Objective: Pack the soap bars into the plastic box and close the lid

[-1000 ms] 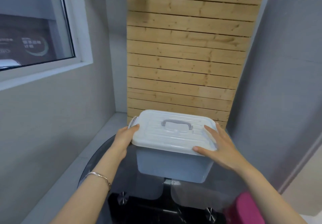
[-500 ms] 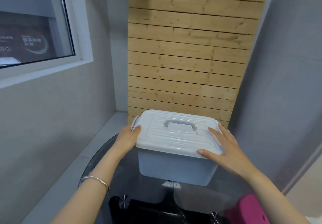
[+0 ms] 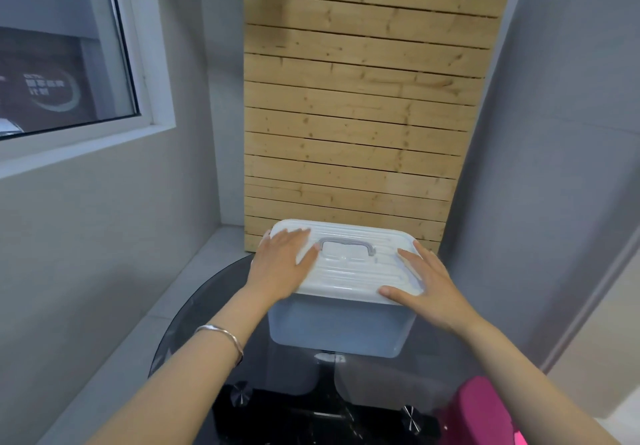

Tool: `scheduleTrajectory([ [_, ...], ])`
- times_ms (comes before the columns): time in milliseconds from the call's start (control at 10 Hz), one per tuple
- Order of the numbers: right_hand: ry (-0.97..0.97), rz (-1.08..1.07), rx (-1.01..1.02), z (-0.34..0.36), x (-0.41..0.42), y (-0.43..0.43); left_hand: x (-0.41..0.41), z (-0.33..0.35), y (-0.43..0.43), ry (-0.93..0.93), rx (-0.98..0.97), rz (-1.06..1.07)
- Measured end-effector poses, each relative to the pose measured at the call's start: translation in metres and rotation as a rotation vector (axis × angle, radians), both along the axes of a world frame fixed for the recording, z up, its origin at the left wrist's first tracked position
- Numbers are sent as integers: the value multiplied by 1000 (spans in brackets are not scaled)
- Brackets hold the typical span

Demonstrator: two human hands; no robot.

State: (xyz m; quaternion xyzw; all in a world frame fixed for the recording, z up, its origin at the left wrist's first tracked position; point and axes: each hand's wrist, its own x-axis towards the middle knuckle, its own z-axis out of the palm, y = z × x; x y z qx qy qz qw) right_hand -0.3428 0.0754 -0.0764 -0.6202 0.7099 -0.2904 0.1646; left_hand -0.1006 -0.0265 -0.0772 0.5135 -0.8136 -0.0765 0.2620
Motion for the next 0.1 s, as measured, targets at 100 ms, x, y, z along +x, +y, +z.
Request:
scheduleTrajectory([
  [100,57,-3,18,1,-1,-1,-3,-2,-1,-99,17,7],
])
